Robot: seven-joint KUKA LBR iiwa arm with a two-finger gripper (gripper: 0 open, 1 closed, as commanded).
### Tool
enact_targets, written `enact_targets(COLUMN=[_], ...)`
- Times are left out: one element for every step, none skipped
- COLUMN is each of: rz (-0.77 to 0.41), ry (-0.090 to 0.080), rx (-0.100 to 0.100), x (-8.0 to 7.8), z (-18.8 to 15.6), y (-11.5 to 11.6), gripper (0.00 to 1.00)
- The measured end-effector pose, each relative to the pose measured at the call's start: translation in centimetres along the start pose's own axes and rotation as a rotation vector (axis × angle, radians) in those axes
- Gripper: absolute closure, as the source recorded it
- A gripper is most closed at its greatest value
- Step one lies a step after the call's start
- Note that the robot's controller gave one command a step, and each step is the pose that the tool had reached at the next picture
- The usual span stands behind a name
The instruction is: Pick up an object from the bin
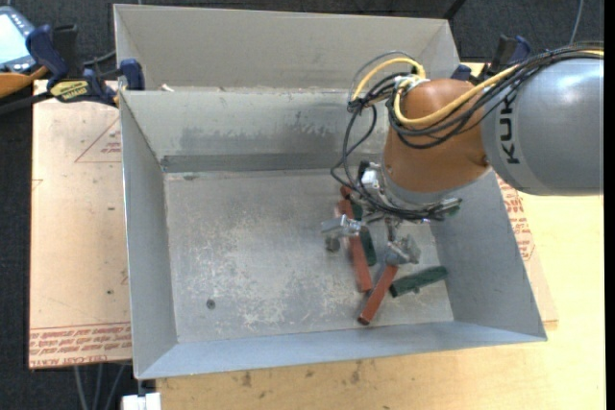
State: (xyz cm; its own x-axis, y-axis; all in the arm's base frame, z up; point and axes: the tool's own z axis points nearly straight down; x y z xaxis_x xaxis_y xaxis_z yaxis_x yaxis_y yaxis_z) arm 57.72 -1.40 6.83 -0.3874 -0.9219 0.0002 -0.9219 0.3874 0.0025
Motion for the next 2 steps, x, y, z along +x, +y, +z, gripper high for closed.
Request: enact_targets(rz=[0.003, -0.011], ry=[-0.007, -0.008], rx=[0.009, 0.012], x=[-0.2, -5.7], z=[-0.5, -14.3], y=[-0.3, 0.1], gripper=[1.00, 1.00])
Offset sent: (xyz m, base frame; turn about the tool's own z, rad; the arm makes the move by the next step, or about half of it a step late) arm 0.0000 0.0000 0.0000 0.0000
